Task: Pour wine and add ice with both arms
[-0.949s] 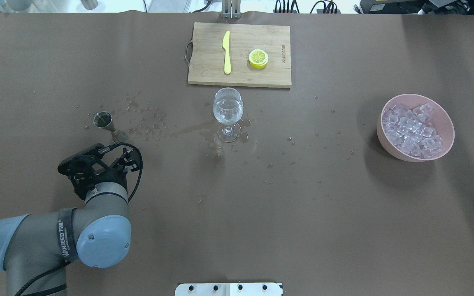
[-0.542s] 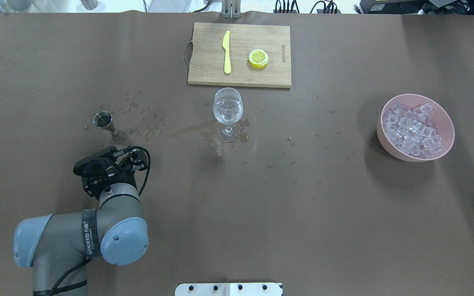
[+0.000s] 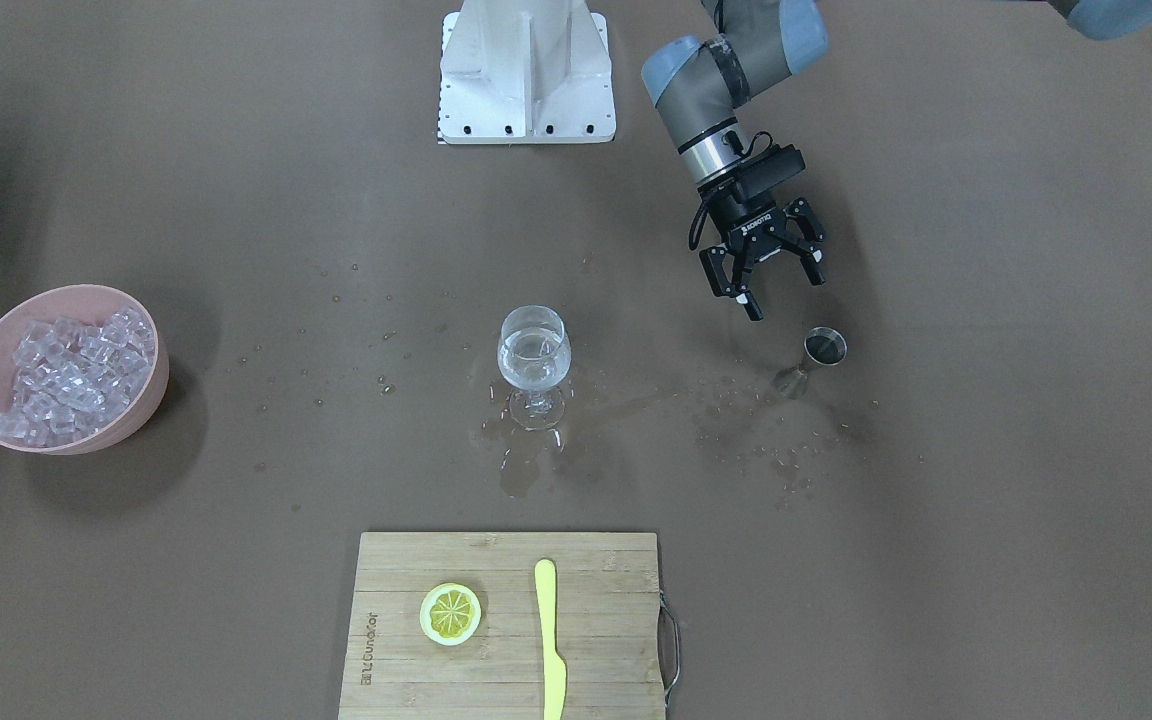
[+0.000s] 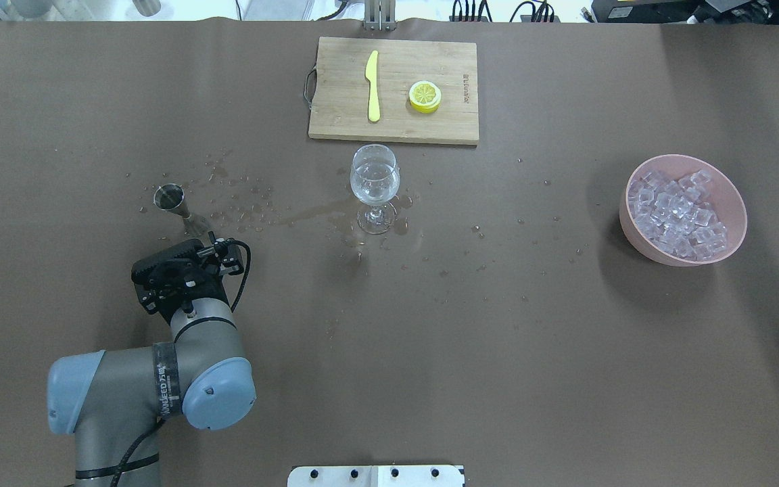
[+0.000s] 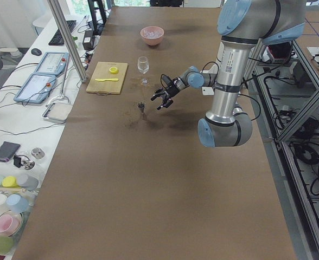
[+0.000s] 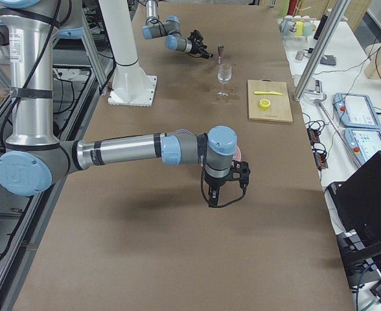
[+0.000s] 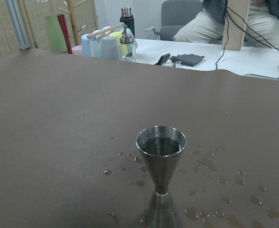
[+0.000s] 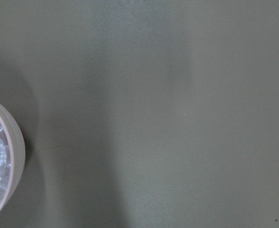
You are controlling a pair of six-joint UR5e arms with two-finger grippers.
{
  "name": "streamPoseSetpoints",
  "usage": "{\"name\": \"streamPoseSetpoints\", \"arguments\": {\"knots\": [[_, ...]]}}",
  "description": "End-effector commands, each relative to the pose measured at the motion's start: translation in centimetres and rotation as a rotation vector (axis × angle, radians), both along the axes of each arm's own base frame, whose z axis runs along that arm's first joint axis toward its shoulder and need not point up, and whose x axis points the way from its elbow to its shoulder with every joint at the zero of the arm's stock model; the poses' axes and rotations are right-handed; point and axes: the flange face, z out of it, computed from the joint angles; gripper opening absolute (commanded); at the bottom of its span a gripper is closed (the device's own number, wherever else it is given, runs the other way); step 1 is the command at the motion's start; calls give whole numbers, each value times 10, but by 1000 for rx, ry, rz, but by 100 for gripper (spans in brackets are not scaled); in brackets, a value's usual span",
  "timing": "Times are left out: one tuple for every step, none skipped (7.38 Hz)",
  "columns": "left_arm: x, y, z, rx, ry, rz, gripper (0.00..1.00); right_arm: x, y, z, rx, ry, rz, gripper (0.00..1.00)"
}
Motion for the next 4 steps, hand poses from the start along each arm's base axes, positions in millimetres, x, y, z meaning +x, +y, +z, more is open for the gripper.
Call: {"name": "streamPoseSetpoints", "arguments": {"knots": [[11, -4, 11, 5, -30, -5, 97, 0, -1, 1, -2, 1, 0, 100], [13, -7, 20, 1, -48, -11, 97, 0, -1, 2, -4, 1, 0, 100], [13, -22, 30, 2, -42, -33, 97, 0, -1, 2, -4, 1, 0, 100], [17, -37, 40, 6, -32, -54, 97, 0, -1, 2, -4, -1, 0, 100]]}}
